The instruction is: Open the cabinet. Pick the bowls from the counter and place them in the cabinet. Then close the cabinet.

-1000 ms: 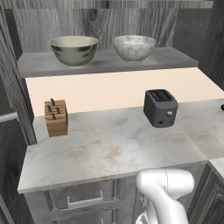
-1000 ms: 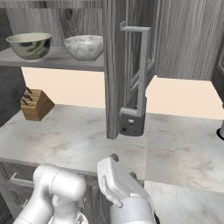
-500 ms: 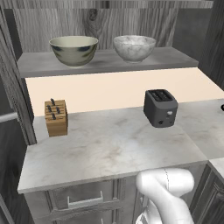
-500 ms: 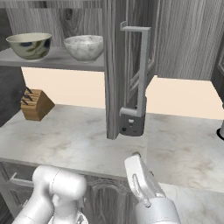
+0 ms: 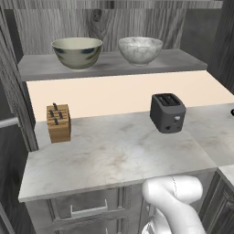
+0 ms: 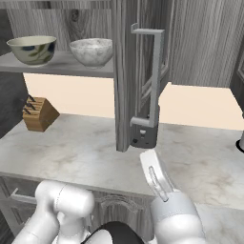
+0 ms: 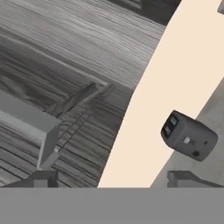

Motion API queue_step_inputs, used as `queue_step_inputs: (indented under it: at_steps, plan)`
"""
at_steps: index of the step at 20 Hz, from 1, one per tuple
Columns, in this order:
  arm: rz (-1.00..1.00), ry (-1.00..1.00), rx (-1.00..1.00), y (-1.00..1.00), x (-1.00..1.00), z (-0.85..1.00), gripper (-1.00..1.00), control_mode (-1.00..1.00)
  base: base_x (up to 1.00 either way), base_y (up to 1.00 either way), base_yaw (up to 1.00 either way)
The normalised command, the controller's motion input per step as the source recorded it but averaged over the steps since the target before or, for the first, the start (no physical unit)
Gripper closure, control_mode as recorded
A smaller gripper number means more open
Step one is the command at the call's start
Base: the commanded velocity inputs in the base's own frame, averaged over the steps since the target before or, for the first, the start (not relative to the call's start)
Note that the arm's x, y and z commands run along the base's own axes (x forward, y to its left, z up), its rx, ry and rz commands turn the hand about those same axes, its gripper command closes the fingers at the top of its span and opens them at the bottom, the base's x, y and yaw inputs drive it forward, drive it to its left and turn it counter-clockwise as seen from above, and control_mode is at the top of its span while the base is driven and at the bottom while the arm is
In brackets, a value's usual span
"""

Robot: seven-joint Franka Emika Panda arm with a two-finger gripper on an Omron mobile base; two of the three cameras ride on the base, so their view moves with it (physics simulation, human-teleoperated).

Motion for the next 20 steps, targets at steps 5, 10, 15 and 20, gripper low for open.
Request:
queue_step_inputs:
  at_steps: [5,10,15,20]
  plan:
    - [0.00,0.23,-0.01,0.00,0.48,0.03,-1.00,-1.00,0.00,0.00,0.00]
    - [-0.03,0.36,-0.05,0.00,0.59,0.00,-1.00,-1.00,0.00,0.00,0.00]
    - [-0.03,0.29,-0.11,0.00,0.44,-0.08,-1.00,-1.00,0.00,0.00,0.00]
    - [-0.03,0.14,-0.20,0.13,0.13,-0.36,-1.00,-1.00,0.00,0.00,0.00]
